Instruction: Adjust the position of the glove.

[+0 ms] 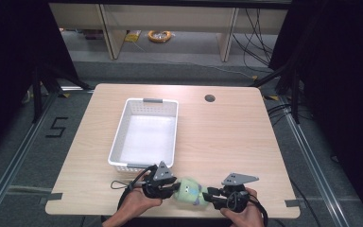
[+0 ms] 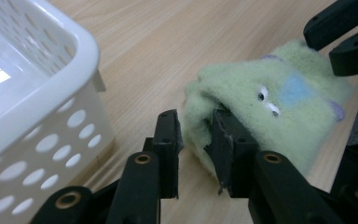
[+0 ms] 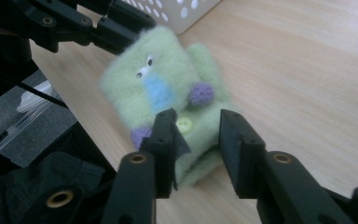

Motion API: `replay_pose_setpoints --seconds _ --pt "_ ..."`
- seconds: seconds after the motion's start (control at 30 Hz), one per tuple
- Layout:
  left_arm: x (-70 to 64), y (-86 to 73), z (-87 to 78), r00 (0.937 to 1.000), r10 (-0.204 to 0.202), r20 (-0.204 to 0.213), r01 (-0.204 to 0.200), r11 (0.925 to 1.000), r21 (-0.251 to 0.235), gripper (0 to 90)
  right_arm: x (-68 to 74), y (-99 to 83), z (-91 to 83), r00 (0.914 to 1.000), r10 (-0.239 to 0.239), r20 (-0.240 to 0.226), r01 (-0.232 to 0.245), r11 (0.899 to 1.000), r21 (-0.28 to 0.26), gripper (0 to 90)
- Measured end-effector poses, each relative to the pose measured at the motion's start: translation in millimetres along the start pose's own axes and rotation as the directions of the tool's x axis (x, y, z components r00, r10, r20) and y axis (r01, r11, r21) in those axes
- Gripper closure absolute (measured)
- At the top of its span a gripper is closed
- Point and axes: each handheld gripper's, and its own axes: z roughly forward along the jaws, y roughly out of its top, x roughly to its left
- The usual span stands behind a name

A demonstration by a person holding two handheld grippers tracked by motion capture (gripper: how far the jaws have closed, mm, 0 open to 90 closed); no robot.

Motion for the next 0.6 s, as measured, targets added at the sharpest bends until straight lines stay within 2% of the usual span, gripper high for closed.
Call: replay_pose_setpoints --seconds 0.03,0.07,0.1,0.13,0.17,0.2,0.23,0.27,0.3,0.33,0.37,0.4,0.43,0.47,0.5,0.53,0.57,0.6 --pt "-0.3 -0.2 -2.6 0.9999 -0.016 0.003 0.016 0.9998 -0.006 68.6 -1.0 0.8 -2.5 0.9999 0.005 -0.009 -0.005 1.0 -0.001 65.8" --pt "1.0 -0.1 -5.4 0.9998 -0.016 0.011 0.016 0.9998 -0.007 66.6 -2.1 1.2 -5.4 0.9997 0.026 -0.005 -0.026 1.0 -0.011 64.6" --pt "0.6 -0.1 -7.9 0.9997 -0.021 0.013 0.021 0.9997 -0.012 66.3 -3.3 1.6 -7.7 0.9991 0.039 0.018 -0.039 0.999 -0.017 62.5" --pt "0.5 -0.3 -9.8 0.9997 -0.023 0.009 0.023 0.9996 -0.015 65.8 -6.5 1.8 -8.9 0.9989 0.043 0.02 -0.042 0.999 -0.026 60.6" --pt "0.6 -0.7 -12.0 0.9993 -0.035 0.011 0.035 0.9994 -0.007 64.8 -7.6 1.9 -9.1 0.998 0.062 0.015 -0.062 0.998 -0.026 59.2" --pt "-0.2 -1.7 -13.1 0.997 -0.071 0.03 0.072 0.9972 -0.019 63.6 -8.0 1.5 -6.3 0.998 0.06 0.018 -0.06 0.998 -0.027 57.6" --pt "-0.2 -1.7 -13.1 0.997 -0.071 0.03 0.072 0.9972 -0.019 62.9 -8.0 1.5 -6.3 0.998 0.06 0.018 -0.06 0.998 -0.027 57.6" --pt "0.0 -2.7 -12.9 0.9954 -0.09 0.034 0.09 0.9958 -0.013 62.9 -6.5 1.9 -5.0 0.9977 0.064 0.023 -0.064 0.998 -0.013 57.6" --pt "0.9 -3.2 -12.4 0.9952 -0.087 0.044 0.088 0.9961 -0.012 62.6 -4.4 2.2 -2.8 0.9971 0.074 0.014 -0.074 0.997 0.008 57.7" --pt "0.7 -4.1 -10.6 0.9924 -0.112 0.051 0.112 0.9936 -0.011 62.5 -4.6 2.5 -0.3 0.9981 0.058 0.017 -0.059 0.998 0.014 57.8" --pt "2.4 -4.8 -10.5 0.9929 -0.103 0.06 0.103 0.9947 0.012 62.2 -2.9 2.7 1.2 0.9971 0.07 0.029 -0.071 0.997 0.027 57.7" --pt "1.6 -5.5 -8.2 0.9904 -0.123 0.063 0.122 0.9925 0.013 62.0 -5.5 3.0 3.3 0.9982 0.047 0.036 -0.048 0.998 0.031 57.6" --pt "0.2 -6.0 -5.8 0.9896 -0.133 0.055 0.132 0.9911 0.014 61.6 -6.4 2.9 5.8 0.9979 0.054 0.035 -0.055 0.998 0.028 57.6" --pt "1.2 -5.9 -5.1 0.9917 -0.115 0.059 0.113 0.993 0.036 61.3 -8.2 3.4 7.2 0.9981 0.054 0.029 -0.056 0.997 0.058 57.7" --pt "-1.1 -5.9 -1.2 0.9845 -0.163 0.066 0.162 0.9867 0.017 60.8 -8.9 3.2 8.5 0.9971 0.058 0.049 -0.061 0.996 0.065 57.7" --pt "1.2 -5.1 -1.0 0.9875 -0.142 0.069 0.14 0.9895 0.036 60.6 -11.2 3.1 10.5 0.9977 0.052 0.043 -0.055 0.996 0.07 57.8" --pt "1.7 -4.9 0.1 0.9876 -0.143 0.064 0.14 0.989 0.047 60.1 -11.6 3.0 11.3 0.9965 0.058 0.06 -0.062 0.995 0.078 57.8" --pt "1.9 -5.2 2.8 0.987 -0.149 0.061 0.146 0.9881 0.048 59.8 -13.8 3.2 13.1 0.9978 0.054 0.039 -0.057 0.995 0.084 57.9"
